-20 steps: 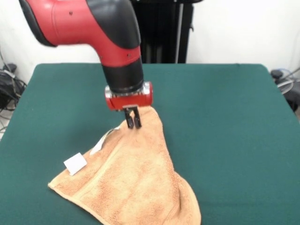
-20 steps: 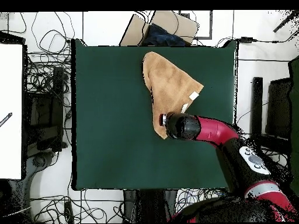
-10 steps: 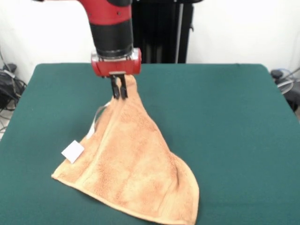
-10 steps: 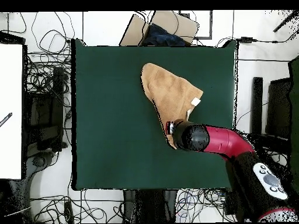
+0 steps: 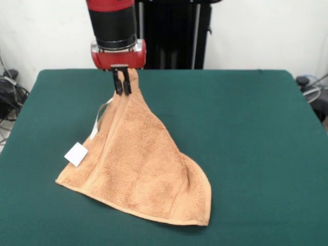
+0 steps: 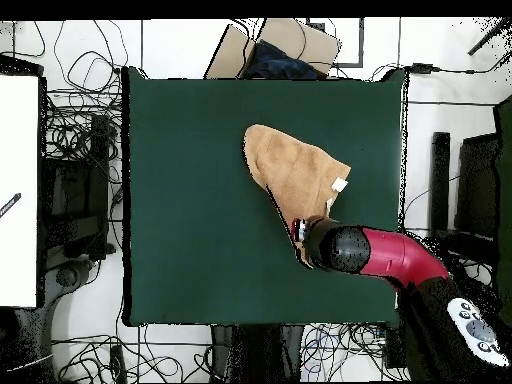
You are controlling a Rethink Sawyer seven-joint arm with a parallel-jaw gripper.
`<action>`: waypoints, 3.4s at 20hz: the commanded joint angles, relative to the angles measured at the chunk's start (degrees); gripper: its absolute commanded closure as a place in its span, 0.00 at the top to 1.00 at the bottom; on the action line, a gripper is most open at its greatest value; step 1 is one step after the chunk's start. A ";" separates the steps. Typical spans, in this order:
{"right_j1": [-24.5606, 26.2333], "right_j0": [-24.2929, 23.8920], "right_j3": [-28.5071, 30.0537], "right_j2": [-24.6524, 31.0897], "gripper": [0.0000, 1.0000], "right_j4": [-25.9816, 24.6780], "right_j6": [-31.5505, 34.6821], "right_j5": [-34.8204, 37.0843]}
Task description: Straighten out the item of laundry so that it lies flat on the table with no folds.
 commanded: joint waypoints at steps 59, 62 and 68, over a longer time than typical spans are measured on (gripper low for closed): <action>-18.91 26.94 -1.18 -6.76 0.00 30.95 11.69 23.00; -16.21 25.04 2.36 -4.73 0.00 33.06 8.08 15.14; -17.14 26.04 -2.38 -4.87 0.00 31.81 9.24 21.06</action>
